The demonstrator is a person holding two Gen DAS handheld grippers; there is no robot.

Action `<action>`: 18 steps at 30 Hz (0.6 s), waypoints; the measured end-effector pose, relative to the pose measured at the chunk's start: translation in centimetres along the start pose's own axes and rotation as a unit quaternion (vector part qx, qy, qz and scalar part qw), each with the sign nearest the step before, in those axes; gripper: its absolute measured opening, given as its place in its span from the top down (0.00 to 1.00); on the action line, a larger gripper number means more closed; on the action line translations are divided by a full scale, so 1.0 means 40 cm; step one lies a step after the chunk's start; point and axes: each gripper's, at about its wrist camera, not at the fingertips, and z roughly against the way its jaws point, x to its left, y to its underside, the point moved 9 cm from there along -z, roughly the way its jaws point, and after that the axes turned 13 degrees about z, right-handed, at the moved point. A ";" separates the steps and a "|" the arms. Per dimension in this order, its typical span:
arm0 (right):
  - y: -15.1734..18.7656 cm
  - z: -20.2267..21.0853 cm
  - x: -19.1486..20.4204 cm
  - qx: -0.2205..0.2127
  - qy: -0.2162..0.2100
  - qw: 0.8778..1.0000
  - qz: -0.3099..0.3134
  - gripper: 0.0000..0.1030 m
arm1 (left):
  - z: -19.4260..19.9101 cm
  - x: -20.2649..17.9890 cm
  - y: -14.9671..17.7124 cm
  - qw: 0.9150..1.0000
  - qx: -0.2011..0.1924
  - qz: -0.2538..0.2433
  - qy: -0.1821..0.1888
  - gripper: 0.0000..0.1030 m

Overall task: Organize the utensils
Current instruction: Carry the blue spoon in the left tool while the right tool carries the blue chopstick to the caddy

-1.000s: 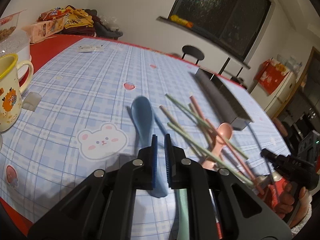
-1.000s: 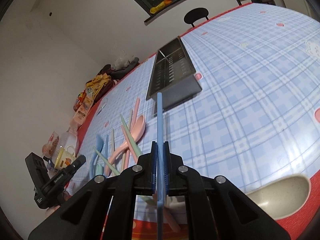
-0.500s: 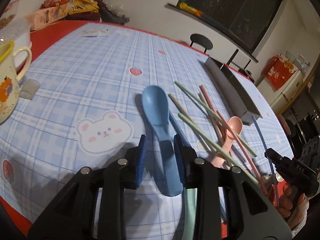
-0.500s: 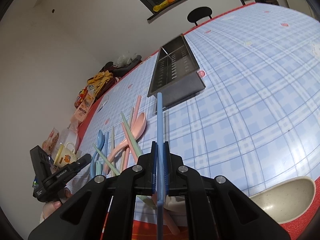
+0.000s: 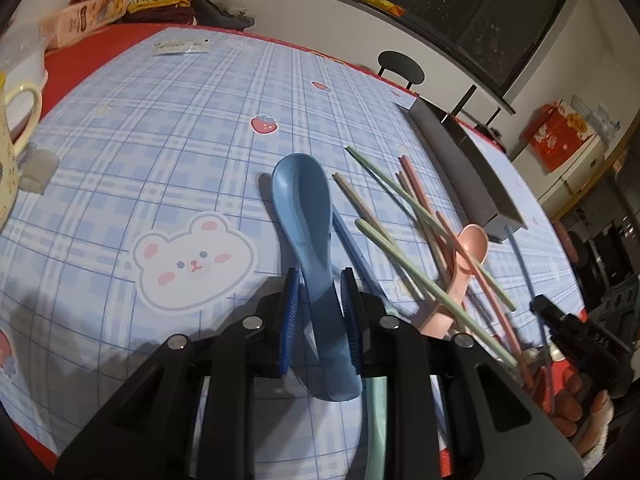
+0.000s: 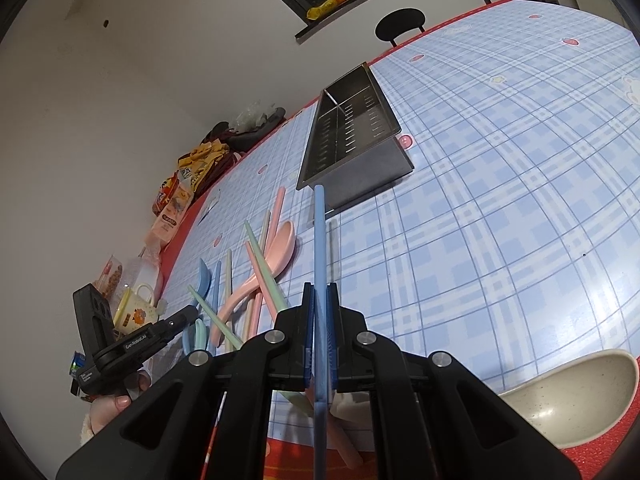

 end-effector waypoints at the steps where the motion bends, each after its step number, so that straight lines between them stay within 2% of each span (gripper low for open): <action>1: 0.000 0.000 0.002 0.000 0.000 1.000 0.001 0.94 | -0.001 -0.003 0.002 1.000 -0.004 -0.008 -0.014 0.78; 3: 0.001 0.001 0.002 -0.001 0.001 1.000 0.000 0.94 | -0.004 -0.013 0.004 1.000 -0.006 -0.017 -0.021 0.83; 5: 0.001 0.003 0.000 -0.003 0.001 1.000 0.000 0.94 | 0.002 -0.021 0.006 0.999 -0.014 -0.030 -0.027 0.83; 7: 0.001 0.005 -0.003 -0.004 0.001 1.000 -0.003 0.94 | 0.016 -0.029 0.003 0.999 -0.026 -0.038 -0.024 0.83; 13: -0.005 0.006 -0.004 0.003 -0.002 1.000 -0.001 0.94 | 0.048 -0.041 0.002 0.999 -0.029 -0.033 -0.012 0.83; 18: -0.042 0.013 -0.002 -0.001 -0.017 1.000 -0.006 0.94 | 0.089 -0.081 -0.026 0.998 -0.048 -0.039 -0.003 0.83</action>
